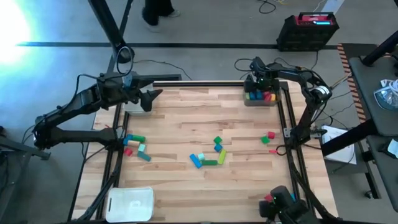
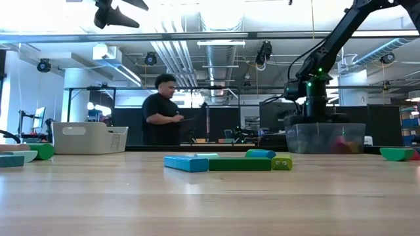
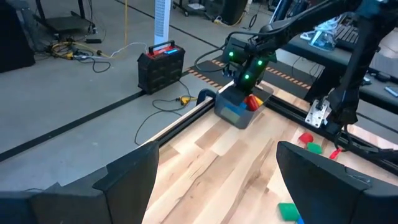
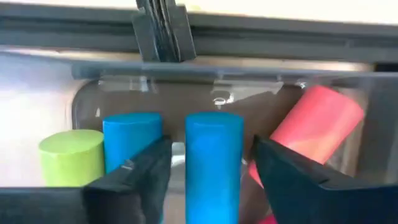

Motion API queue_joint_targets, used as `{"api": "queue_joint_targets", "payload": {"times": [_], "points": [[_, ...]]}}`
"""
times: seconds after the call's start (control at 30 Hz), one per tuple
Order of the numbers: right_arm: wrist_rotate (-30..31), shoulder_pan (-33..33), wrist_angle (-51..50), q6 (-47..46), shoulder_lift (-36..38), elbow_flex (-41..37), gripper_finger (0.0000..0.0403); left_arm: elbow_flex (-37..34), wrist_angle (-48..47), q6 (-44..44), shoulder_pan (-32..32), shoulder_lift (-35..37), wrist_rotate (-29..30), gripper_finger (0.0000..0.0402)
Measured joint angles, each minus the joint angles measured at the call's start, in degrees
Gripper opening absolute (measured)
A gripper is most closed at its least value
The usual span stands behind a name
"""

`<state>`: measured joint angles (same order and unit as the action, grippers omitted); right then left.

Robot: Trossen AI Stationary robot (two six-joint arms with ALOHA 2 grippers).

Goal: Sort blocks
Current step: Put the blue cylindrical block into the black bin, then adjust the orange cylindrical blocks in the black bin

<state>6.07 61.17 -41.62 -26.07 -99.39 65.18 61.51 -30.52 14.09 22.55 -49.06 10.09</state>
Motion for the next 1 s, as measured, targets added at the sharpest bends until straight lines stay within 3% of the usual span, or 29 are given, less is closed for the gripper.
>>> {"api": "queue_joint_targets", "payload": {"times": [0.3, 0.53, 0.67, 1.0], "points": [[-0.18, -0.99, -2.03, -0.31, 7.83, -0.03, 0.0255, 3.42, -0.78, -1.87, 0.0, -0.14, -0.02, 0.0311], [-0.43, -1.29, -4.94, -3.3, 9.96, -2.49, 0.0239, 4.36, -0.86, -3.02, -0.06, -0.35, -0.49, 0.0311], [-0.46, -1.81, -4.56, -3.61, 10.04, -4.01, 0.0227, 4.36, -1.11, -2.93, -1.1, -0.07, -6.14, 0.0311], [5.95, -9.84, -1.32, -2.94, 20.69, -3.62, 0.0232, 4.46, -21.63, 4.35, -5.7, -3.2, -7.1, 0.0304]]}}
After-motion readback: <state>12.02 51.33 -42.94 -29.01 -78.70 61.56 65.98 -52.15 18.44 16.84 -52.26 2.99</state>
